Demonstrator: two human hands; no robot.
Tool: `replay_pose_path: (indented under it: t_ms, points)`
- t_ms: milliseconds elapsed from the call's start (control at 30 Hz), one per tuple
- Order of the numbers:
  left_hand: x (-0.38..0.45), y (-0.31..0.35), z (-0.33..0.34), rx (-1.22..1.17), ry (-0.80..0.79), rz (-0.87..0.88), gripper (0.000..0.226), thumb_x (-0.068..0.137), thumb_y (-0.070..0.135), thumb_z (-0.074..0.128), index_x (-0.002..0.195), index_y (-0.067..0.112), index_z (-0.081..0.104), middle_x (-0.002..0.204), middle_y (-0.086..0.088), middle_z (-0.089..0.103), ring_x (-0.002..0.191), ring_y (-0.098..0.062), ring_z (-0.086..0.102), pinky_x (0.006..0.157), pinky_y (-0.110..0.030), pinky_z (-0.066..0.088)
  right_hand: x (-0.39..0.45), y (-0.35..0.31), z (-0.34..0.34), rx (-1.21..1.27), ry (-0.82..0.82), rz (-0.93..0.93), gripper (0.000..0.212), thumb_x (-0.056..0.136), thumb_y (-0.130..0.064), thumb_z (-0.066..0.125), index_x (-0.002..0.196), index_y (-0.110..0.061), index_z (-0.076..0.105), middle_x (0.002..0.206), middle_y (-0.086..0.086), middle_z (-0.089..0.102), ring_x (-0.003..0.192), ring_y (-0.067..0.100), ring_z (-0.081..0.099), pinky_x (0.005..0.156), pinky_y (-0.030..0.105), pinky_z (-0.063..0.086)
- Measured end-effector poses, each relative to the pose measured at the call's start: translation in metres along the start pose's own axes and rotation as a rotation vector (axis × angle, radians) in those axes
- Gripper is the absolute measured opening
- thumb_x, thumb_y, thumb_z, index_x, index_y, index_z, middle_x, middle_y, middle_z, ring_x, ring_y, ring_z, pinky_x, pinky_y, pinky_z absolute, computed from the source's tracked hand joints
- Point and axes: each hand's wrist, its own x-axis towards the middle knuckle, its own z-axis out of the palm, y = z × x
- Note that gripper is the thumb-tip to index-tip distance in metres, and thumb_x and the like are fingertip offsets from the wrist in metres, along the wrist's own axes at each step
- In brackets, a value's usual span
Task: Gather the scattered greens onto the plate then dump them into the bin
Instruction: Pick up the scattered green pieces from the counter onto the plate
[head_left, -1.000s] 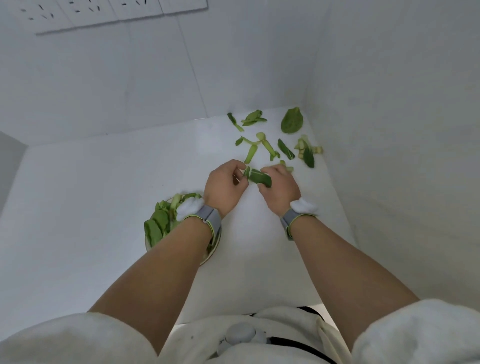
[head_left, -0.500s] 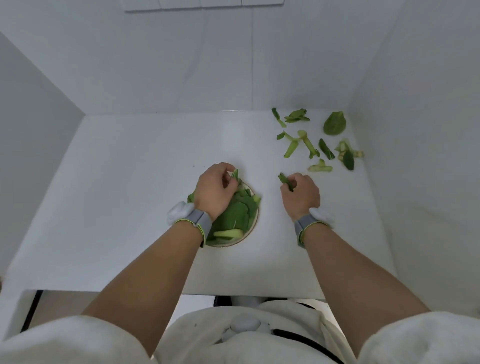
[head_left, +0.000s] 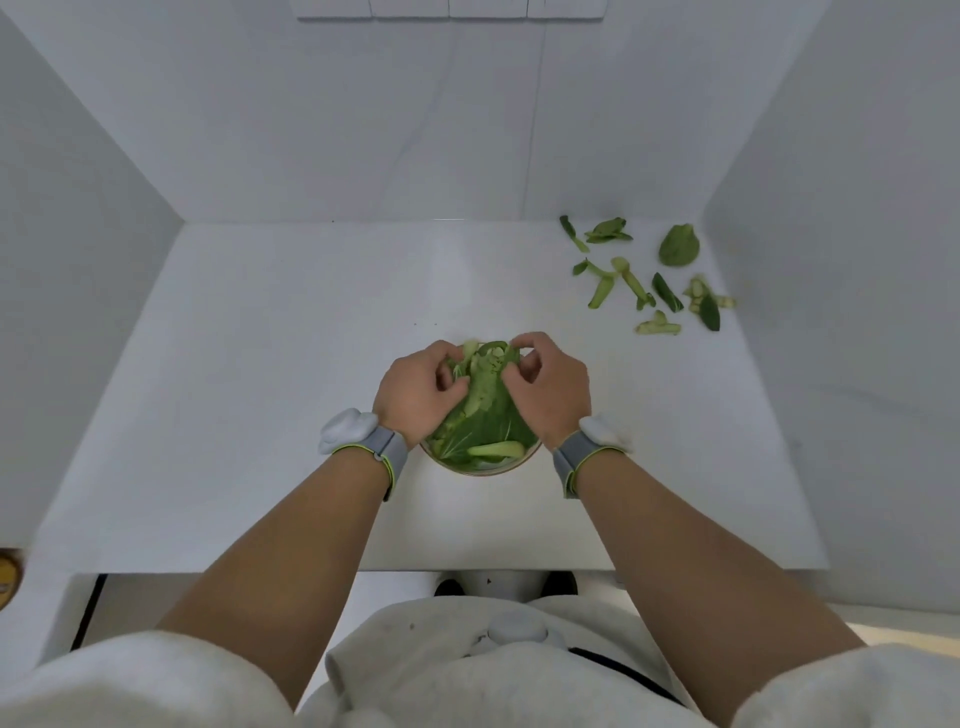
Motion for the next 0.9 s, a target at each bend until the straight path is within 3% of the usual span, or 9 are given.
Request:
replay_pose_path:
  t_ms: [200,367,500,633,767,900]
  points:
    - [-0.004,-0.011,-0.005,0.081,0.046,0.011,0.014,0.089,0.026,0.059,0.103,0.027,0.062,0.074,0.009,0.06,0.071,-0.014,0.056,0.059,-0.023,0.04,-0.009,-0.013,0.018,-0.127,-0.078,-0.114,0.025,0.08,-0.044,0.06,0.104,-0.037,0.059,0.075,-0.014,0.059,0.07,0.003,0.057,0.067,0.026,0.052]
    - [-0.005,-0.015,-0.009,0.058,0.031,0.074,0.006,0.088,0.028,0.06,0.088,0.025,0.065,0.071,0.007,0.062,0.069,-0.012,0.054,0.063,-0.025,0.042,-0.013,-0.007,0.02,-0.231,-0.064,-0.165,0.013,0.081,-0.039,0.061,0.094,-0.035,0.064,0.081,-0.014,0.053,0.071,0.006,0.053,0.063,0.025,0.048]
    - [-0.002,-0.017,-0.006,0.164,-0.039,0.161,0.007,0.087,0.027,0.063,0.093,0.024,0.066,0.078,0.007,0.058,0.08,-0.015,0.049,0.066,-0.026,0.036,-0.017,-0.003,0.02,-0.303,-0.104,-0.2,0.01,0.083,-0.035,0.064,0.088,-0.031,0.071,0.088,-0.009,0.053,0.081,0.012,0.053,0.065,0.028,0.049]
    - [0.002,-0.014,-0.002,0.194,-0.008,0.147,0.01,0.088,0.024,0.059,0.096,0.021,0.064,0.081,0.006,0.055,0.083,-0.018,0.051,0.067,-0.025,0.033,-0.015,0.002,0.011,-0.269,-0.023,-0.146,0.013,0.089,-0.033,0.058,0.09,-0.026,0.069,0.086,-0.009,0.052,0.074,0.012,0.053,0.063,0.025,0.047]
    - [0.011,0.006,0.001,0.142,0.069,0.193,0.02,0.092,0.021,0.054,0.112,0.019,0.059,0.082,0.005,0.058,0.079,-0.015,0.052,0.067,-0.026,0.039,-0.008,0.022,-0.012,-0.264,0.078,-0.027,0.015,0.09,-0.03,0.057,0.081,-0.021,0.063,0.08,-0.006,0.055,0.07,0.016,0.054,0.062,0.026,0.04]
    - [0.025,0.03,0.012,0.126,0.1,0.269,0.018,0.091,0.012,0.053,0.106,0.014,0.063,0.087,0.002,0.056,0.078,-0.013,0.049,0.069,-0.026,0.04,0.0,0.051,-0.043,-0.291,0.126,0.099,0.017,0.091,-0.03,0.056,0.075,-0.023,0.057,0.078,-0.007,0.052,0.067,0.013,0.049,0.063,0.026,0.035]
